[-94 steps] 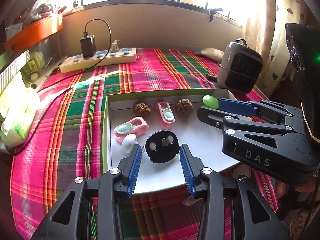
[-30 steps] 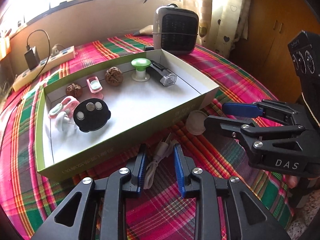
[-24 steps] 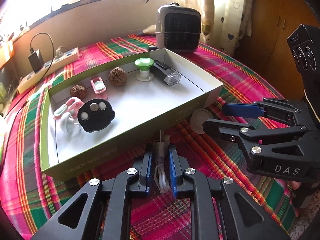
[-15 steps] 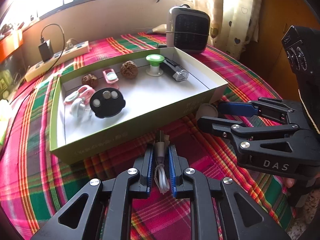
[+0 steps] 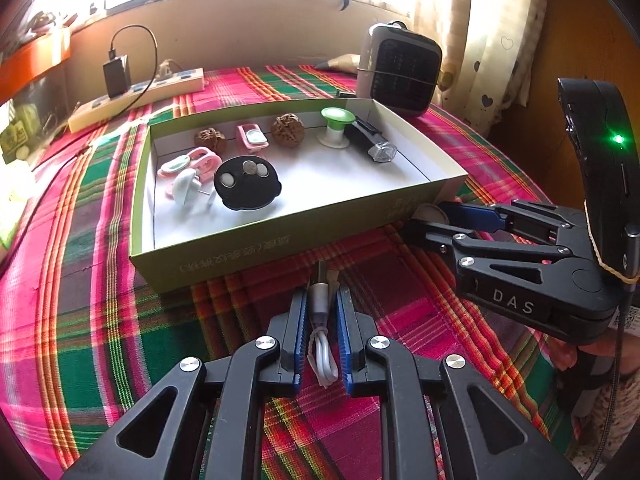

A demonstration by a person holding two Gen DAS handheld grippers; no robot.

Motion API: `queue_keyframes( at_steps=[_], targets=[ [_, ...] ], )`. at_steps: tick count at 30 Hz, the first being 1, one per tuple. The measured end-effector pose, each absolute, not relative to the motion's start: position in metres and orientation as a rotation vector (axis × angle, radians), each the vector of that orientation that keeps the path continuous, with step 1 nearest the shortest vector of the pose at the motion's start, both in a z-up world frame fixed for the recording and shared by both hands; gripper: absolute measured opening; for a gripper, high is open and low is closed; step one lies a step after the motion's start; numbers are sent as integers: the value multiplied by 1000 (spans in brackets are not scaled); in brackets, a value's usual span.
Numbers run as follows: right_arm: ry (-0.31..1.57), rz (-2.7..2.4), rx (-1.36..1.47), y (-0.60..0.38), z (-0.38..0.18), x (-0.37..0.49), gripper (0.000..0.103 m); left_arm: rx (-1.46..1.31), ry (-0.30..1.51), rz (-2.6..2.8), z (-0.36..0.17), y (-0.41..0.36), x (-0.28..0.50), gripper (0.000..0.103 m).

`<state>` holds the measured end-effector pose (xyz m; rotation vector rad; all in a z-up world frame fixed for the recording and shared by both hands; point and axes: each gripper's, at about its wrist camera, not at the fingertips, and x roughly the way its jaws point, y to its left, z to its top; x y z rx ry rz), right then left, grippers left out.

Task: Organize objects
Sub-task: 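Close the left tool on the white USB cable while the right tool grasps the white cup, then lift the white cable with the left tool while the right tool lifts the white cup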

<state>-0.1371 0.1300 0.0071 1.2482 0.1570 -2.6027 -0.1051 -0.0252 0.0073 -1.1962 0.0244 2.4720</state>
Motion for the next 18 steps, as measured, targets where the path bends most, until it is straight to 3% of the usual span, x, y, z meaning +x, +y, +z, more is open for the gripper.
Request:
queue_keyframes(
  at_steps=[1,18],
  targets=[
    [163,-2612,1250,130,7,-137,29,-1196,19,2471,7,-26,-105,13],
    [124,-2554,1230,127,8,-123,29,-1211,41,2518,7,-20,-103,13]
  ],
)
